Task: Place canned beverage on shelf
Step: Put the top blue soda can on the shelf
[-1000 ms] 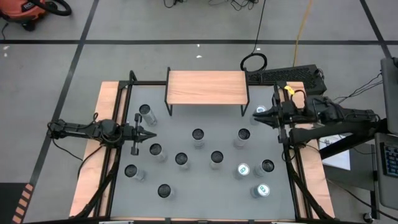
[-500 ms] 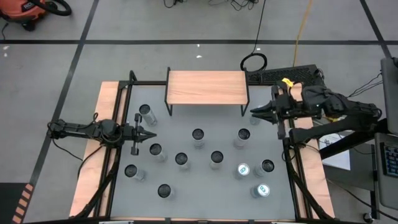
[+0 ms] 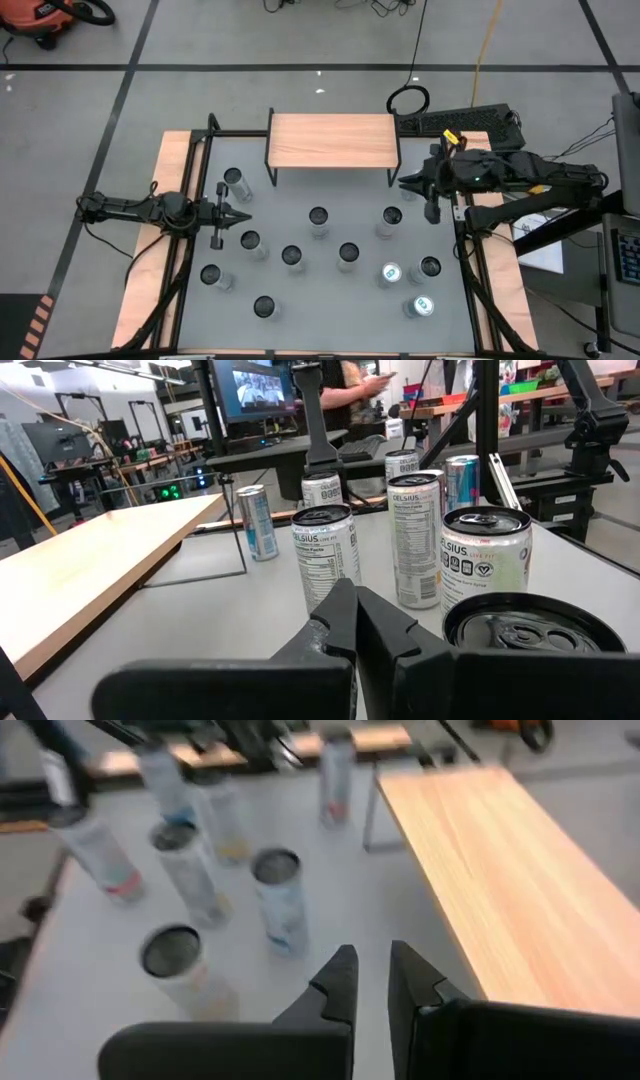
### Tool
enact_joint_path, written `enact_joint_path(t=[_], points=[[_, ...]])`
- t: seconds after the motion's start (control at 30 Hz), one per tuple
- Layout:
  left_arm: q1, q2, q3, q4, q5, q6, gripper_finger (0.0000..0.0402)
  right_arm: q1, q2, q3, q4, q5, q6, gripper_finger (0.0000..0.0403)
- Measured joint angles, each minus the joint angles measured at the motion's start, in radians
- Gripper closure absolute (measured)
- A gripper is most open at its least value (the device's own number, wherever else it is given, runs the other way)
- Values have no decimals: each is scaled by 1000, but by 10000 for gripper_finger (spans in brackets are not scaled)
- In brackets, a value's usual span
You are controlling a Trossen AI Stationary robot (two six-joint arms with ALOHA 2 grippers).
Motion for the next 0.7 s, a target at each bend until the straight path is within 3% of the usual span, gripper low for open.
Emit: enact_joint_path(t=[0.2,0.37,0.7], points=[[0,0,0,-3,0,0,401,-1,40,0,-212,115,98,403],[0,0,0,-7,0,0,401,-42,83,0,-317,122,151,395],[0,0,0,-7,0,0,401,-218,201,0,-399,119,-26,300]])
